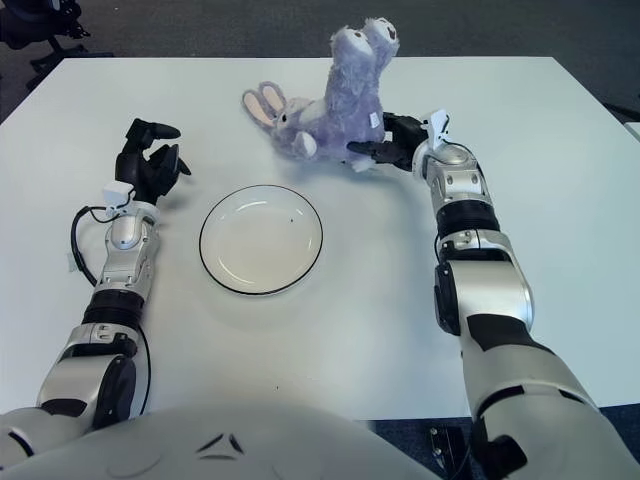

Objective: Put the doll into the plate.

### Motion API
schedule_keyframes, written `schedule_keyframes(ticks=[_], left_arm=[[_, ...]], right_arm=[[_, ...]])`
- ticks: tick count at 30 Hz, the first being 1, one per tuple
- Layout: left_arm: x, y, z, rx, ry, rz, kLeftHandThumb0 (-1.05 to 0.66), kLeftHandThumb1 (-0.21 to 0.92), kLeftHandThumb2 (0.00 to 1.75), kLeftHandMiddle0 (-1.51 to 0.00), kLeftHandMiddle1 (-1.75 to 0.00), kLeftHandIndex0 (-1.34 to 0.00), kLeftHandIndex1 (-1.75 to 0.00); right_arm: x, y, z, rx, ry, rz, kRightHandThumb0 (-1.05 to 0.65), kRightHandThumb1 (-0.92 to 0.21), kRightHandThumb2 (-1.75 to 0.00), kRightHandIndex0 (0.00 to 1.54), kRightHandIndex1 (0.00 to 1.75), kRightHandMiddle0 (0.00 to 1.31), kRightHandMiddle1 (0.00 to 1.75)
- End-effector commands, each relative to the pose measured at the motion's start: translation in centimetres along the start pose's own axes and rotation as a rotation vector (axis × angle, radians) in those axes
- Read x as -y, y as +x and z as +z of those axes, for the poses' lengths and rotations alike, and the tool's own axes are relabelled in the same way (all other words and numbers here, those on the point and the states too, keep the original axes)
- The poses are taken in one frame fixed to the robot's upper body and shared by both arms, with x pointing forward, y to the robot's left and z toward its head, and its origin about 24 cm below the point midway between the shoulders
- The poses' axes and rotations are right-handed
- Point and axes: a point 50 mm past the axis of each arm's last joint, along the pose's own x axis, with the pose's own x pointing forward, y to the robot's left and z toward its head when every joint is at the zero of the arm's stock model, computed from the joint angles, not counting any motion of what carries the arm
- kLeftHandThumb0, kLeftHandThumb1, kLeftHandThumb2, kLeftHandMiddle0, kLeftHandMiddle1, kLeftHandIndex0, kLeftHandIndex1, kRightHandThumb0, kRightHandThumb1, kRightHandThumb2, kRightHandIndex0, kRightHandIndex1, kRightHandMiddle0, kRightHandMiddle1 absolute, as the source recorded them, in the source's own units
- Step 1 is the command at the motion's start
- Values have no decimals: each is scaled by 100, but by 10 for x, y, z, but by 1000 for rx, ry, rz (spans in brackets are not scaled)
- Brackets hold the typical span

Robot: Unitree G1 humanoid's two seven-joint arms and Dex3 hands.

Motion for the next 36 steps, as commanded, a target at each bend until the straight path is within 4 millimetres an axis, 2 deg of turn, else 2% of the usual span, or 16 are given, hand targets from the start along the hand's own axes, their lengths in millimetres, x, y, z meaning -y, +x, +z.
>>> schedule_keyframes(ticks=[1,11,23,36], left_arm=[[0,-30,-29,-141,3,10,-35,92,33,-85,-175,-40,-154],[0,-30,-29,-140,4,9,-35,92,33,-86,-175,-40,-154],[0,-29,-29,-140,-4,4,-35,92,33,-86,-175,-40,-154],[1,-29,-29,-133,-15,-12,-35,92,33,-85,-175,-40,-154]], right_arm=[[-5,4,9,12,-8,64,-1,-85,0,94,175,67,175],[-14,9,12,-12,-20,117,-1,-85,0,93,175,66,175],[-20,8,13,-21,-64,259,-7,-85,0,93,175,69,175],[-23,9,14,-12,-68,287,-10,-85,0,94,175,74,175]])
